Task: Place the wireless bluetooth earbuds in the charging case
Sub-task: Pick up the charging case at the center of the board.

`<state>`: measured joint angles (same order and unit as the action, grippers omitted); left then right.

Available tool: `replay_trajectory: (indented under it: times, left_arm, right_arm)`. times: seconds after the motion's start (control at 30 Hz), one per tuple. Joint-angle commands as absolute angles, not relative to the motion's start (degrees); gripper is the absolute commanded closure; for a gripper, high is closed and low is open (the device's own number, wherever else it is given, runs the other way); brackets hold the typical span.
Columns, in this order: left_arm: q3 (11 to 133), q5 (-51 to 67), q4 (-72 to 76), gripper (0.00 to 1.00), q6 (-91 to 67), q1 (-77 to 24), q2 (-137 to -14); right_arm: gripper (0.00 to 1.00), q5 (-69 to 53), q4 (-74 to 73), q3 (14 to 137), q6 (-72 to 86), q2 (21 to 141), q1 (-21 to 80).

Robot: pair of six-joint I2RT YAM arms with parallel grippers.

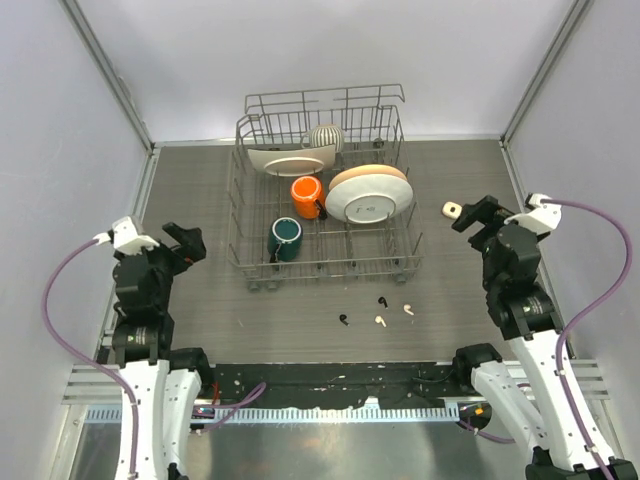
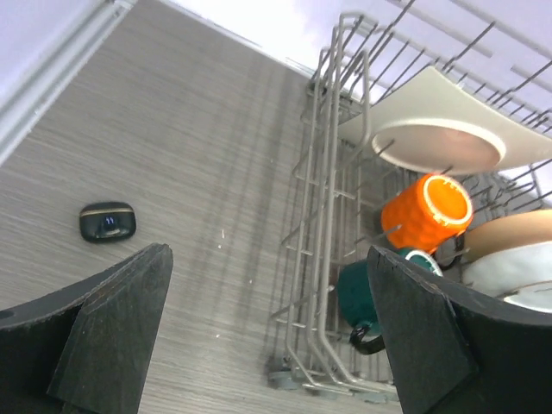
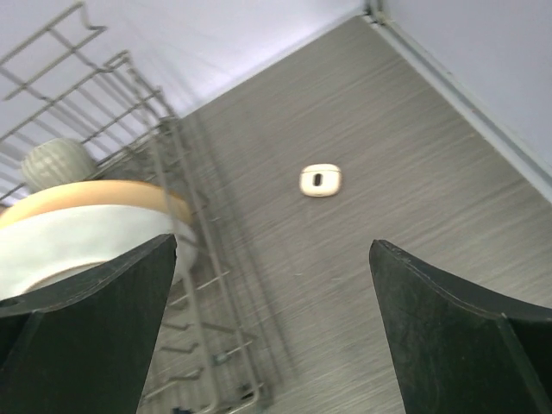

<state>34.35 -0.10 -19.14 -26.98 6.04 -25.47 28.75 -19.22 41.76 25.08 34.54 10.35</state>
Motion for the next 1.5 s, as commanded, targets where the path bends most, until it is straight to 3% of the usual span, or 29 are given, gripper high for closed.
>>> replay_trajectory:
  times: [0.0, 0.23, 0.57, 0.9, 1.47]
  left_arm:
    - [42.7, -1.2, -28.2, 0.00, -28.3, 6.1, -25.2]
    - [49.6, 8.1, -40.3, 0.00, -31.6, 6.1, -29.0]
    - [56.2, 14.0, -50.9, 0.00, -30.2, 6.1, -31.5]
    - [63.5, 1.0, -55.9, 0.00, -26.0, 6.1, -38.0]
    - [61.3, -20.6, -53.3, 0.00, -30.1, 7.1, -54.4]
  right_arm:
    - [0.00, 15.9, -24.8, 48.0, 24.9, 34.7, 10.4]
    - [0.00, 1.7, -28.9, 54.2, 21.5, 37.1, 10.4]
    - [0.01, -1.3, -32.3, 62.4, 22.7, 36.7, 10.4]
    - [0.00, 10.2, -45.5, 71.2, 23.5, 46.9, 10.4]
    - [0.00, 4.8, -43.9, 71.3, 21.7, 51.9, 10.4]
